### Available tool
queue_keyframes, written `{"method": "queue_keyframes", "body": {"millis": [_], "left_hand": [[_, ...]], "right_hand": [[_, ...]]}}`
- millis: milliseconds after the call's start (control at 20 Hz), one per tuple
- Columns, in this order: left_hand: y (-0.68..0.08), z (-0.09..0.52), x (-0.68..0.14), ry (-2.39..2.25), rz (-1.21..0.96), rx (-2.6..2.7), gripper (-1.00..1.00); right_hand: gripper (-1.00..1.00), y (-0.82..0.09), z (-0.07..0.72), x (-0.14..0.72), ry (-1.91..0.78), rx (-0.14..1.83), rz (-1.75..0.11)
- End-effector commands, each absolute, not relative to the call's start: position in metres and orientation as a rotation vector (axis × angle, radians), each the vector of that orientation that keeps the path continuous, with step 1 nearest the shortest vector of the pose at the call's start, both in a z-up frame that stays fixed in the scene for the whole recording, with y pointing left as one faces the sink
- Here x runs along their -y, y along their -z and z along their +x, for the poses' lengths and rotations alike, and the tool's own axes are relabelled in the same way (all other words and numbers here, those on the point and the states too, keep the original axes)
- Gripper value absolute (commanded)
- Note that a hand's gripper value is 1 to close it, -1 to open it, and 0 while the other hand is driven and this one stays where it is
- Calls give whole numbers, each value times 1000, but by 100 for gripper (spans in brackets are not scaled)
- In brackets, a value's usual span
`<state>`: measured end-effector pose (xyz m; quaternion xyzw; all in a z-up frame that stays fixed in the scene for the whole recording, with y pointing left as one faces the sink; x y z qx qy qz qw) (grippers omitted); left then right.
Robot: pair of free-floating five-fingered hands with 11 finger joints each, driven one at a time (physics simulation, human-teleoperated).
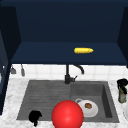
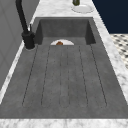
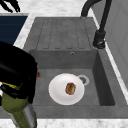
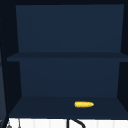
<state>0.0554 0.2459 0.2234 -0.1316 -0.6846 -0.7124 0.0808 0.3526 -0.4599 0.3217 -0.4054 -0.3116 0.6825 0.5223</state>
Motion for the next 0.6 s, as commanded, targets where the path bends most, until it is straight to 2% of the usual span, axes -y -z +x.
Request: {"method": "queue_keyframes", "body": {"millis": [0, 550], "left_hand": [[-223, 55, -246, 2130, -393, 2047, 0], [-223, 55, -246, 2130, -393, 2047, 0]], "right_hand": [[100, -305, 366, 460, -1549, 712, -1012], [100, -254, 412, 472, -1543, 710, -1003]]}}
